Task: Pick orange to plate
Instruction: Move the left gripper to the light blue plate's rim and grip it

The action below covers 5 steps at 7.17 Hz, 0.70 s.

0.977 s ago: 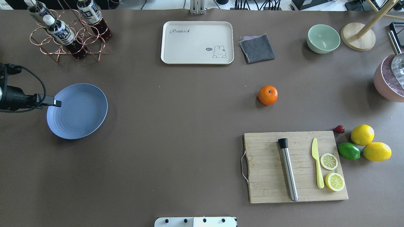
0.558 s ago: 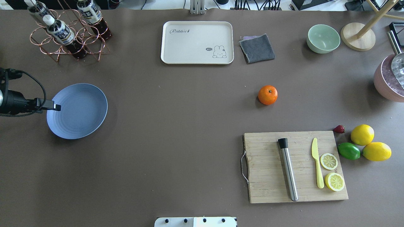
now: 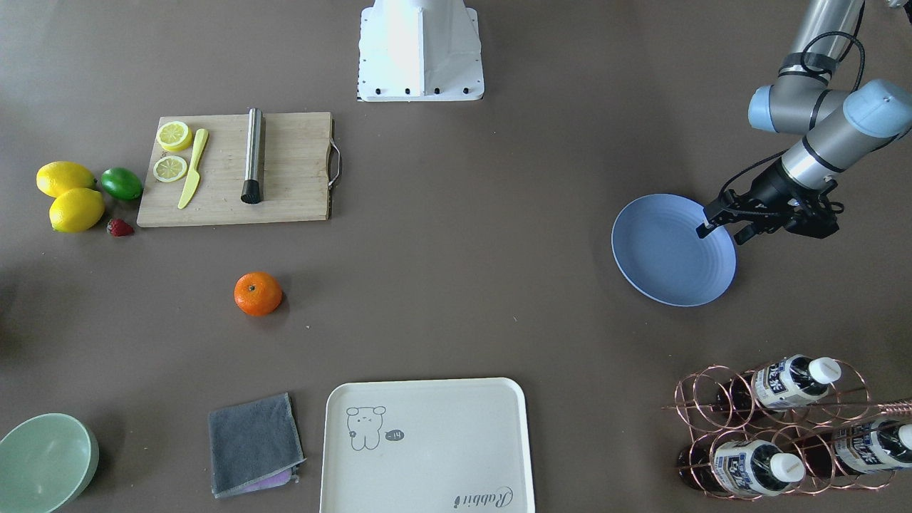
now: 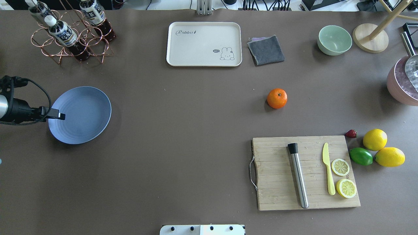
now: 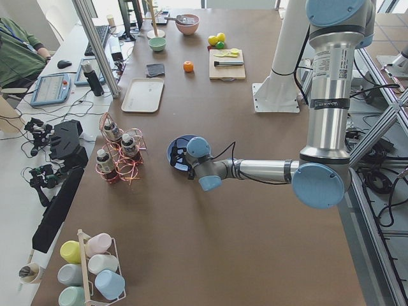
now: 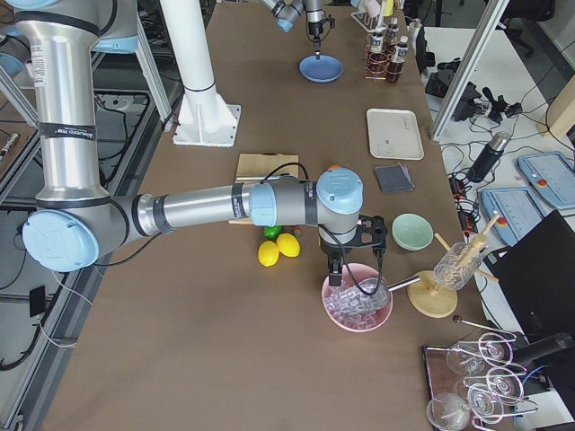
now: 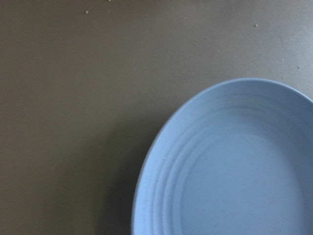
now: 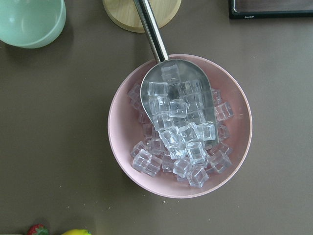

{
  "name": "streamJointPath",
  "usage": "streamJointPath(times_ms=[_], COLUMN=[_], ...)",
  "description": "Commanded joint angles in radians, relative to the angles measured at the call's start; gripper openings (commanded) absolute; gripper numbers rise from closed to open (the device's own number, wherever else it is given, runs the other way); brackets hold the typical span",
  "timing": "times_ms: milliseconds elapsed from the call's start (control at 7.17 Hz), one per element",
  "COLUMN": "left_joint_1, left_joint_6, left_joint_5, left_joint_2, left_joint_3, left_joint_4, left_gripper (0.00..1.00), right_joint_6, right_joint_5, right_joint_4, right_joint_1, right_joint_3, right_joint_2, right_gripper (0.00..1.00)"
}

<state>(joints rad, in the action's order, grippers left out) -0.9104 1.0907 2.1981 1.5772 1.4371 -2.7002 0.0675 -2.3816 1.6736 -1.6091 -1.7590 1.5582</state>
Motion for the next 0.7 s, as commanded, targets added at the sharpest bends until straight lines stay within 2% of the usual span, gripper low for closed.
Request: streamJointPath(times_ms=[0,140,279,419,558], left_joint_1=[0.019,0.019,0.019,0.018,0.016], left_joint_6=[0.002,0.006,0.002,0.0,0.002], left_joint_5=[0.003,0.008,0.008,0.008,0.032], left_joint_2=[0.0,-0.002,-0.003,-0.008,-0.011], left_joint_3=[-0.01,-0.007,-0.035,-0.062,-0.064], left_joint_4=[-0.001,-0.006,-0.05,-0.123,-0.128], left_gripper=[0.96,0.39,0.0,0.0,0.0], right_joint_6=[0.0,0.0,0.0,0.0,0.0], right_joint_5=[0.001,0.001,0.001,0.001,-0.001], right_joint_4=[0.0,0.0,0.0,0.0,0.0], right_joint_1=[0.0,0.0,0.0,0.0,0.0], right_joint_3=[0.0,0.0,-0.002,-0.002,0.0], right_joint_2=[0.0,0.0,0.0,0.0,0.0], right_gripper=[1.0,1.0,1.0,1.0,1.0])
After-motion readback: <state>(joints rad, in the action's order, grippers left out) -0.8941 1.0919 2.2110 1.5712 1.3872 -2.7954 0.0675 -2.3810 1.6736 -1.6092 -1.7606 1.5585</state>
